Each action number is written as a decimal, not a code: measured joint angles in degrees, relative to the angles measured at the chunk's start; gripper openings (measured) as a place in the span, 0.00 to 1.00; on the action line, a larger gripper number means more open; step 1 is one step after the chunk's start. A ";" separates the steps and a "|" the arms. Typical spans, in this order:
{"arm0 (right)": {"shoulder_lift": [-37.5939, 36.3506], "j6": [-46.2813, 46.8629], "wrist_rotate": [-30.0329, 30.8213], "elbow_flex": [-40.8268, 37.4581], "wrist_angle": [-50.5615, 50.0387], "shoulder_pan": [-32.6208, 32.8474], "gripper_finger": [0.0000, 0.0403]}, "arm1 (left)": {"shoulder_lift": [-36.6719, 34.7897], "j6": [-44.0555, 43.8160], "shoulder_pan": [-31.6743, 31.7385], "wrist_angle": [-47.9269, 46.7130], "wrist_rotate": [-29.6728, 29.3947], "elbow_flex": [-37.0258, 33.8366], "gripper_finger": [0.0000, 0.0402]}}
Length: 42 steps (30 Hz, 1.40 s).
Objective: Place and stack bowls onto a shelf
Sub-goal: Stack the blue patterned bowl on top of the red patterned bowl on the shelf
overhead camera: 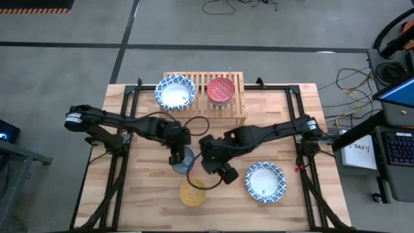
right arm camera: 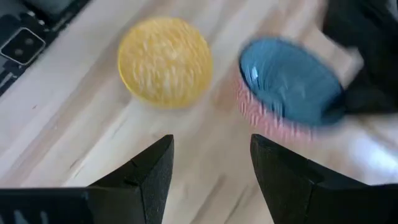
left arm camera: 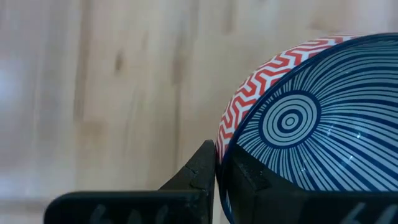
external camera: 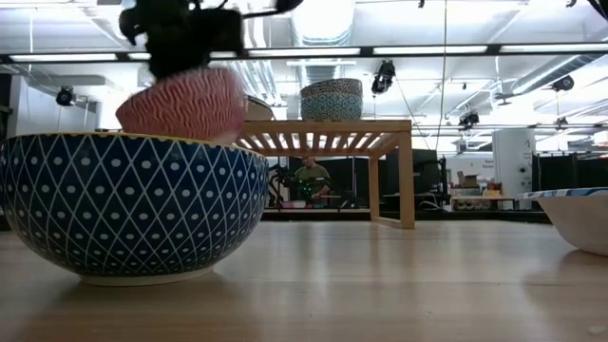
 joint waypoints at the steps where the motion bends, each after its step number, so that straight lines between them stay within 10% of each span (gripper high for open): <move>1: -0.66 1.86 0.75 -0.51 -1.13 -0.21 0.50 | -0.55 -3.15 -0.11 0.01 -1.52 -1.23 0.01; 8: -12.03 10.63 15.70 -14.67 6.49 -0.30 0.50 | -7.74 -21.14 -0.75 1.38 -16.75 -8.59 0.01; 20: -21.26 18.30 40.20 -48.54 67.71 -0.32 0.50 | -10.45 -26.09 -1.21 20.06 -32.52 -10.08 0.01; 25: -20.48 18.93 53.00 -50.66 67.92 -0.33 0.50 | -7.99 -25.35 -1.18 25.24 -36.88 -10.14 0.01; 42: -20.50 25.05 63.14 -50.95 61.92 -0.67 0.40 | 1.29 -23.78 -2.64 36.38 -38.68 -3.79 0.03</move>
